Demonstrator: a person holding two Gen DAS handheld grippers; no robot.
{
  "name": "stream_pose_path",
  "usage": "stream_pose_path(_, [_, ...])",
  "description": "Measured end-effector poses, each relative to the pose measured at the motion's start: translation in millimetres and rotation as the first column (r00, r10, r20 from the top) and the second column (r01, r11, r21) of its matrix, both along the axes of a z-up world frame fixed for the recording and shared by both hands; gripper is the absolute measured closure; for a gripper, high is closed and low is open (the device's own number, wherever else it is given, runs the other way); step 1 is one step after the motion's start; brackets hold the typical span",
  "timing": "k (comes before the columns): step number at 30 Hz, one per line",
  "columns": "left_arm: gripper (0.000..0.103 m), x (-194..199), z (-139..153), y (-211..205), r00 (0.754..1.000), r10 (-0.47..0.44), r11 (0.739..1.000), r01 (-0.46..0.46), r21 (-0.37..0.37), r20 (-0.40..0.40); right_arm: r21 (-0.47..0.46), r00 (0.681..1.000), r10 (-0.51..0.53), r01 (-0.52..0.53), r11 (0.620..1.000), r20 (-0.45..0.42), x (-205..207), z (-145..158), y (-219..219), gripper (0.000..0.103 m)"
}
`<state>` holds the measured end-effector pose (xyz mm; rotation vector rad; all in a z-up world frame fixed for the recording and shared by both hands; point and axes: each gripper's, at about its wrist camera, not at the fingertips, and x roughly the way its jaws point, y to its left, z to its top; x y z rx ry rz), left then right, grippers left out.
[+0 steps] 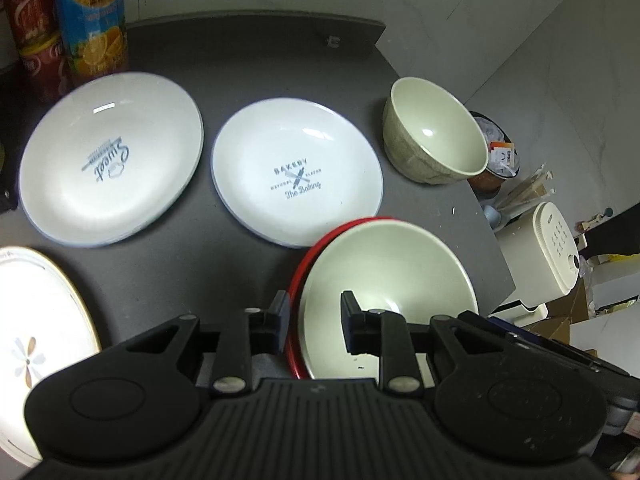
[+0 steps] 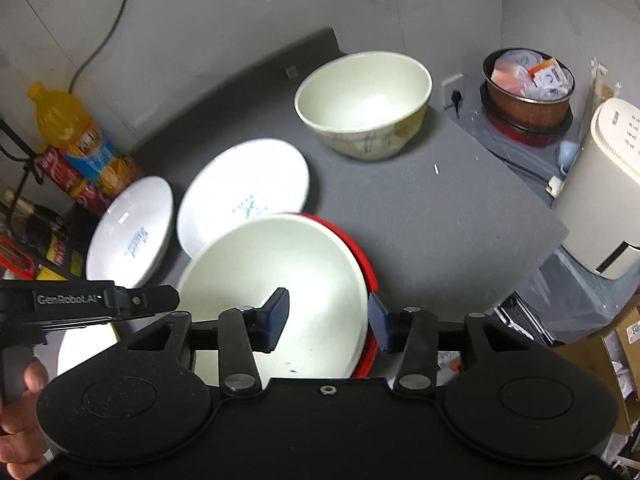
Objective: Organize plates and bowls
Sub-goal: 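Lower the cream bowl into the red bowl and open both grippers, then close both grippers on the rim of the second cream bowl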
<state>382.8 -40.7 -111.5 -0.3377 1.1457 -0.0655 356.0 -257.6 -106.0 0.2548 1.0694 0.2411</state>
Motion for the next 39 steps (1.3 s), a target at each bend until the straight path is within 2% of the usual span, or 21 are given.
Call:
stream_pose_path(3, [0.070, 0, 6, -1, 1.000, -0.010, 1.000, 0.010, 0.012, 0.011, -0.014, 0.999, -0.012, 0.012, 1.000, 0.035, -3, 8, -2, 0.041])
stream_pose_path(8, [0.054, 0, 17, -3, 0.999, -0.022, 0.999, 0.021, 0.027, 0.039, 0.045, 0.997, -0.059, 0.056, 0.997, 0.055, -3, 20, -14, 0.034])
stream_pose_path(10, [0.047, 0, 21, -5, 0.999, -0.024, 0.999, 0.022, 0.035, 0.048, 0.034, 0.993, -0.081, 0.078, 0.996, 0.082, -6, 26, -18, 0.024])
stream_pose_path(13, [0.040, 2, 27, -8, 0.997, -0.044, 0.998, 0.042, 0.039, 0.061, 0.039, 0.990, -0.098, 0.095, 0.995, 0.105, -7, 31, -24, 0.016])
stream_pose_path(18, [0.024, 8, 34, -14, 0.996, -0.052, 0.998, 0.049, 0.044, 0.078, 0.039, 0.985, -0.122, 0.118, 0.992, 0.124, -3, 33, -33, 0.009])
stream_pose_path(21, [0.023, 17, 34, -18, 0.996, -0.050, 0.998, 0.046, 0.048, 0.072, 0.050, 0.982, -0.135, 0.129, 0.990, 0.131, 4, 32, -40, 0.006])
stream_pose_path(29, [0.023, 54, 31, -27, 0.998, -0.016, 0.999, 0.014, 0.035, 0.060, 0.076, 0.985, -0.131, 0.122, 0.990, 0.117, 38, 20, -56, 0.006])
stream_pose_path(33, [0.023, 77, 28, -35, 0.998, 0.002, 0.997, -0.007, 0.078, 0.056, 0.080, 0.987, -0.124, 0.116, 0.990, 0.104, 59, 12, -65, 0.006])
stream_pose_path(35, [0.023, 88, 26, -39, 0.998, 0.004, 0.999, -0.007, 0.051, 0.057, 0.076, 0.988, -0.114, 0.106, 0.991, 0.103, 70, 8, -68, 0.006])
stream_pose_path(39, [0.023, 109, 22, -47, 0.998, 0.015, 0.998, -0.019, 0.058, 0.066, 0.083, 0.991, -0.105, 0.098, 0.992, 0.085, 89, -3, -73, 0.011])
